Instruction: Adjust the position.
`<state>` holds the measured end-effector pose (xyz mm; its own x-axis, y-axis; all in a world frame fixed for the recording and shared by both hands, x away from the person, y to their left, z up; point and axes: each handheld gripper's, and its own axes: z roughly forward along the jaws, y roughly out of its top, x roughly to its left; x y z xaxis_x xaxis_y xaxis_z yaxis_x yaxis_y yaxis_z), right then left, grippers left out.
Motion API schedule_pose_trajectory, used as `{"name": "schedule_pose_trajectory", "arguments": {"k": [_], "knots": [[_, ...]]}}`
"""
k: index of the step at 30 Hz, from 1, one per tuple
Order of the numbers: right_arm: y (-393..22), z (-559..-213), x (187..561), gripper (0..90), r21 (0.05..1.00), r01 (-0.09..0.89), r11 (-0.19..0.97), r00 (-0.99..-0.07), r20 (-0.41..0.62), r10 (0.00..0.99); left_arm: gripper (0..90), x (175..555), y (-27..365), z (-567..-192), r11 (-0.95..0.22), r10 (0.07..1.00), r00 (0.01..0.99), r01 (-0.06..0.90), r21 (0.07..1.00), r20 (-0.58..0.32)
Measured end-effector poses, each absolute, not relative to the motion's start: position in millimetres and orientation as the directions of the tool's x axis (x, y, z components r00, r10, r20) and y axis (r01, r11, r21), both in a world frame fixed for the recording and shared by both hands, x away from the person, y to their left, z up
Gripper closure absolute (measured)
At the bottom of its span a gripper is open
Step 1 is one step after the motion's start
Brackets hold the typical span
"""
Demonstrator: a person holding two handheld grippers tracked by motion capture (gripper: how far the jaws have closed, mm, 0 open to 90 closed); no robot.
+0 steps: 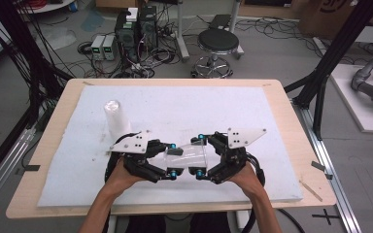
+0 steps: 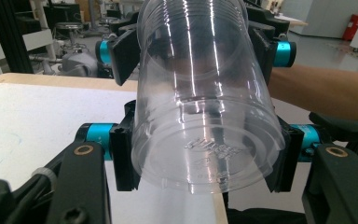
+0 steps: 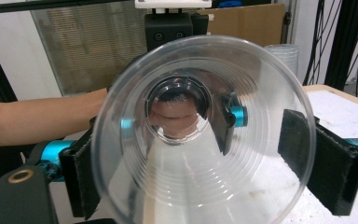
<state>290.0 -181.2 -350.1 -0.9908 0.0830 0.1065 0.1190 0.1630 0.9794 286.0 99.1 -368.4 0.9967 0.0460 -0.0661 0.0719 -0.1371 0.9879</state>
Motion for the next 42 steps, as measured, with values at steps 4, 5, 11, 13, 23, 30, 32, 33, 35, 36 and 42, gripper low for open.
{"name": "schedule_pose_trajectory", "arguments": {"k": [4, 5, 11, 13, 23, 30, 32, 33, 35, 36, 42], "knots": [[-179.5, -349.7, 290.3, 13.7, 0.981, 0.116, 0.156, -0.992, 0.105, 0.074, 41.5, 285.9, 98.0, -368.1, -0.134, 0.044, 0.997, 0.072, 0.988, -0.066], [-179.4, -349.7, 290.5, 13.8, 0.981, 0.117, 0.155, -0.991, 0.106, 0.077, 41.5, 285.9, 97.6, -368.1, -0.134, 0.042, 0.997, 0.070, 0.989, -0.065], [-180.8, -350.0, 291.2, 21.1, 0.983, 0.115, 0.143, -0.992, 0.107, 0.060, 41.5, 285.8, 97.8, -368.5, -0.133, 0.038, 0.997, 0.070, 0.989, -0.066], [-181.5, -349.9, 291.0, 22.6, 0.983, 0.115, 0.141, -0.992, 0.108, 0.058, 41.5, 285.8, 97.9, -368.4, -0.134, 0.035, 0.997, 0.067, 0.989, -0.063], [-182.5, -350.6, 291.1, 24.9, 0.983, 0.113, 0.143, -0.993, 0.106, 0.056, 40.9, 285.4, 97.6, -368.5, -0.140, 0.039, 0.997, 0.064, 0.988, -0.059], [-185.7, -349.5, 292.1, 24.9, 0.980, 0.120, 0.159, -0.991, 0.108, 0.080, 1.7, 284.0, 98.3, -368.4, -0.225, 0.143, 0.989, 0.056, 0.973, -0.024], [-186.9, -349.1, 292.5, 24.9, 0.978, 0.122, 0.167, -0.990, 0.109, 0.086, 1.7, 284.5, 100.6, -367.9, -0.226, 0.143, 0.989, 0.059, 0.972, -0.027], [-187.1, -348.9, 292.5, 25.0, 0.977, 0.122, 0.172, -0.990, 0.108, 0.090, 1.7, 284.1, 101.1, -367.8, -0.232, 0.152, 0.988, 0.055, 0.971, -0.020], [-187.4, -348.2, 292.8, 25.0, 0.975, 0.123, 0.185, -0.989, 0.106, 0.100, 1.7, 283.3, 101.9, -367.6, -0.240, 0.164, 0.986, 0.056, 0.969, -0.017], [-187.5, -347.9, 293.2, 25.0, 0.974, 0.122, 0.192, -0.989, 0.104, 0.104, 1.7, 281.9, 103.0, -367.9, -0.247, 0.176, 0.984, 0.061, 0.967, -0.017], [-186.9, -341.3, 298.1, 25.1, 0.948, 0.149, 0.281, -0.981, 0.107, 0.161, 1.8, 272.1, 122.4, -377.0, -0.256, 0.307, 0.952, 0.094, 0.962, -0.012]]}}
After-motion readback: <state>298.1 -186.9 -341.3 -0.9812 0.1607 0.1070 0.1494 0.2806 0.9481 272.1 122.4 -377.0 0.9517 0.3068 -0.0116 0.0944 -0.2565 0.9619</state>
